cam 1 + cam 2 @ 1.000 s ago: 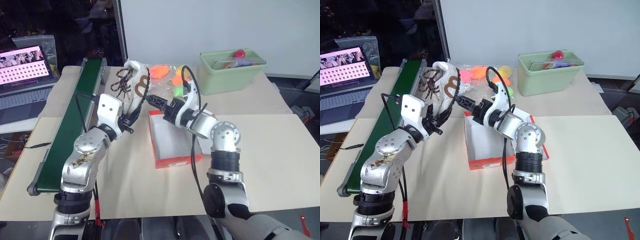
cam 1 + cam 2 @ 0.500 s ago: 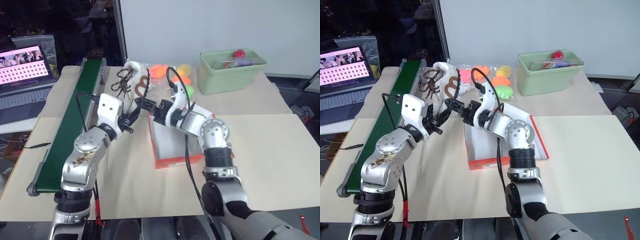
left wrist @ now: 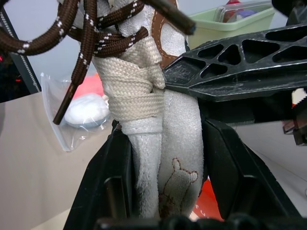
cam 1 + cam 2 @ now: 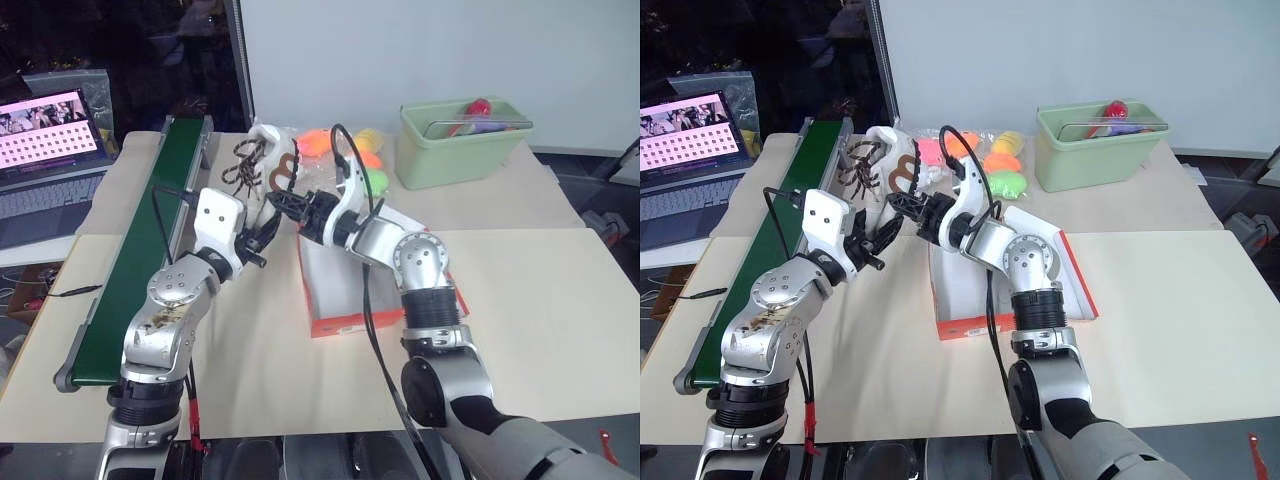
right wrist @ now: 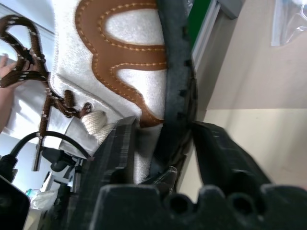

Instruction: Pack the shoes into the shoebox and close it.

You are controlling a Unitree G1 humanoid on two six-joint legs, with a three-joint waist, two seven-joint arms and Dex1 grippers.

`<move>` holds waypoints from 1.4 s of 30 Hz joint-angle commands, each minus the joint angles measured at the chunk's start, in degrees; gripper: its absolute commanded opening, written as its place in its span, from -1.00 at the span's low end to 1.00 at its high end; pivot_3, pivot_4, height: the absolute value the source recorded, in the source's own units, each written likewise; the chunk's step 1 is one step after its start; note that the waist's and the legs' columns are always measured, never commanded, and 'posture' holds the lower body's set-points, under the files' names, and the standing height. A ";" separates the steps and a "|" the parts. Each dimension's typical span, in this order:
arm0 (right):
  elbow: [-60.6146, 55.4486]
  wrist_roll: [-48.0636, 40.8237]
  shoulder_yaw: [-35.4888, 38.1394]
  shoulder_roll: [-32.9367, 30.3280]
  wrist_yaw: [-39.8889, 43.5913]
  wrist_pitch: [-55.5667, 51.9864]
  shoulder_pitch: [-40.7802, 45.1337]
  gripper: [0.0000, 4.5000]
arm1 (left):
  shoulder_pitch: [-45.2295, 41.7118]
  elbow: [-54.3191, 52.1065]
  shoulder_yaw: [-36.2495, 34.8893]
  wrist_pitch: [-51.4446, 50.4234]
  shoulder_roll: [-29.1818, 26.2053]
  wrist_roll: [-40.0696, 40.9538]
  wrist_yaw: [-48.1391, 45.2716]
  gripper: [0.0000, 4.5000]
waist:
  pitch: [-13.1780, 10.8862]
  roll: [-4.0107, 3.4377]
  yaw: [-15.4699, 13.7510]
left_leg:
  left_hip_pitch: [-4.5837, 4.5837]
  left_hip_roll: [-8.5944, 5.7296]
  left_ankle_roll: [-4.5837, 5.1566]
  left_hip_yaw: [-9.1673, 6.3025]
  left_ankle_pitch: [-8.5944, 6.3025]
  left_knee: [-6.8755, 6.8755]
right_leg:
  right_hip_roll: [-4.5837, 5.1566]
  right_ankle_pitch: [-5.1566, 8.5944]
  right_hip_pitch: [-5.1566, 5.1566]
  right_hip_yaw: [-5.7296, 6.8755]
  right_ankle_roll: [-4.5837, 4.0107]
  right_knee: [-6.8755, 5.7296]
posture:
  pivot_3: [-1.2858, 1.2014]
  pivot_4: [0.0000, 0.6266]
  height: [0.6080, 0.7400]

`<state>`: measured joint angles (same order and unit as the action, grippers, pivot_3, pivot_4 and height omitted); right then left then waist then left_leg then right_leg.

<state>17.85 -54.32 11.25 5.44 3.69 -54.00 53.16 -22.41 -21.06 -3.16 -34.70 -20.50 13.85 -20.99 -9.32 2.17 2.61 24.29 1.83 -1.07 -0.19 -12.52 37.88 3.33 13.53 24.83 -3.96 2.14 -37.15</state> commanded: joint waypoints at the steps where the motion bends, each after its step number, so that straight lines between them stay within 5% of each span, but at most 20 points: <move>1: -1.61 -1.84 -0.01 6.97 0.46 2.12 3.48 -0.72 | -0.57 -3.01 -0.75 1.18 -0.43 0.80 -0.26 -0.16 | 0.00 0.00 0.02 | 0.00 0.00 0.00 0.00 0.00 0.00 | 0.00 0.00 0.00 0.00 0.00 0.00 | 0.03 -0.52 0.83; 15: -4.03 -6.28 0.18 8.23 0.48 2.68 2.69 -0.82 | -0.36 -2.00 -0.20 0.87 0.09 0.96 -0.02 -0.16 | 0.00 0.00 0.02 | 0.00 0.00 0.00 0.00 0.00 0.00 | 0.00 0.00 0.00 0.00 0.00 -0.01 | 0.03 -0.52 0.83; 20: -4.82 -7.12 0.78 8.39 -1.50 3.98 1.65 -0.82 | -0.03 -3.04 0.80 1.40 -0.09 0.54 -0.64 0.61 | 0.00 0.00 0.01 | 0.00 0.00 0.00 0.00 0.00 0.00 | 0.00 0.00 0.00 0.00 0.00 -0.01 | 0.03 -0.52 0.83; 29: -1.88 -3.83 3.60 6.01 -5.89 14.80 3.11 -0.82 | 1.47 -4.68 0.95 1.24 -0.01 1.16 -0.94 0.61 | 0.00 0.00 -0.02 | 0.01 0.00 0.00 0.00 0.00 0.00 | 0.01 0.00 0.00 0.00 0.00 0.00 | 0.03 -0.52 0.83; 35: 0.16 4.28 1.57 -2.80 -6.53 17.39 5.27 -0.82 | 3.85 -6.00 1.10 1.36 -1.18 2.66 -2.93 0.61 | -0.01 -0.02 0.21 | 0.01 0.00 0.00 0.01 0.00 0.00 | 0.01 0.00 0.02 0.00 0.00 0.00 | 0.03 -0.52 0.83; 42: -12.17 -3.65 4.15 -21.46 -9.42 -13.68 3.40 -0.82 | 13.02 -8.03 0.54 7.50 -11.84 3.32 -14.18 0.61 | -0.05 -0.08 -0.22 | 0.19 0.01 0.01 0.03 0.00 -0.07 | 0.03 0.01 0.23 -0.01 -0.01 -0.01 | 0.03 -0.52 0.83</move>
<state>10.55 -53.70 13.72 -13.74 -5.30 -59.40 55.65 -8.82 -26.51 -1.95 -29.93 -31.91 16.26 -33.19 -9.37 2.09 2.39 24.49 1.84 -1.06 -0.15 -12.52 37.83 3.37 13.54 25.05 -3.97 2.13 -37.14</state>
